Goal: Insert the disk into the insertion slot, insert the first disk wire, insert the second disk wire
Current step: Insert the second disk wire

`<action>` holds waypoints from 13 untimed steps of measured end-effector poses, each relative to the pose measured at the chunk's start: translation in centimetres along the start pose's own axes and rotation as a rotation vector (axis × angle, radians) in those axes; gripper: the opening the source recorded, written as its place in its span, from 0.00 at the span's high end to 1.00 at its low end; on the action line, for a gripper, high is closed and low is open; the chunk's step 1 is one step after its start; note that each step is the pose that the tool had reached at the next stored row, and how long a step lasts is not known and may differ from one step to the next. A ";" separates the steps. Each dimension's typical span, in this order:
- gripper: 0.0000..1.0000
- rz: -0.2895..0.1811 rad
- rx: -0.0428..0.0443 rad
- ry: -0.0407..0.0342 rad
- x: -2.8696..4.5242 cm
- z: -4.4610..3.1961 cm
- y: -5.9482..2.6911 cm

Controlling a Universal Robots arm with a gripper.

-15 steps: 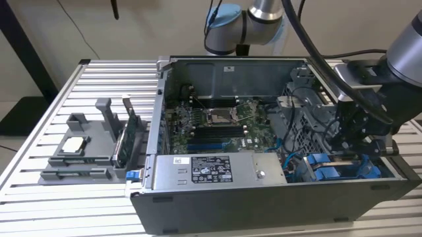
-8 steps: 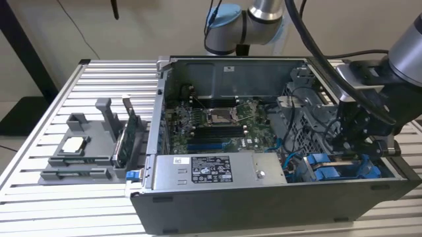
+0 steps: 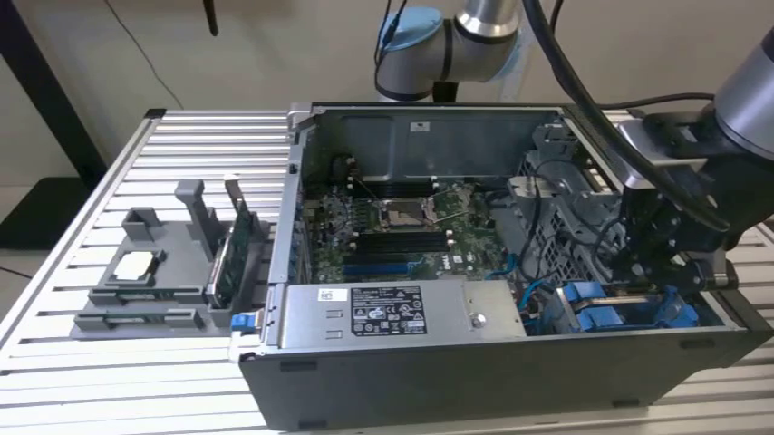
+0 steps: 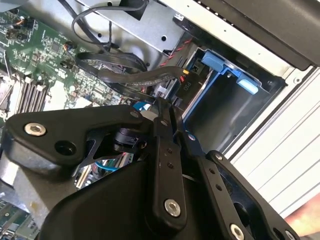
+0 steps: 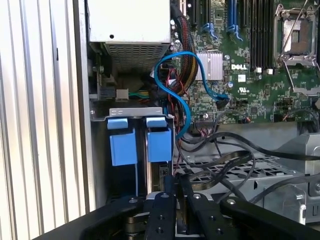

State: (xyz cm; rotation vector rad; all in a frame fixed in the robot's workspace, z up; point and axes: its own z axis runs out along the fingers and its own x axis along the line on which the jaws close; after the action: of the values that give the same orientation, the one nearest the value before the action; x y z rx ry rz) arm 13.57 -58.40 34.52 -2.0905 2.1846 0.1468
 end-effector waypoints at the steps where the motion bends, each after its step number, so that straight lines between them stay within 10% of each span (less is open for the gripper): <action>1: 0.84 0.000 0.0001 0.0008 0.02 0.00 0.00; 13: 0.84 -0.001 0.0001 0.0015 0.11 0.14 -0.34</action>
State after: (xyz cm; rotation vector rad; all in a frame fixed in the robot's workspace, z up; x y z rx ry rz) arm 13.91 -58.50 34.37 -2.0921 2.1846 0.1450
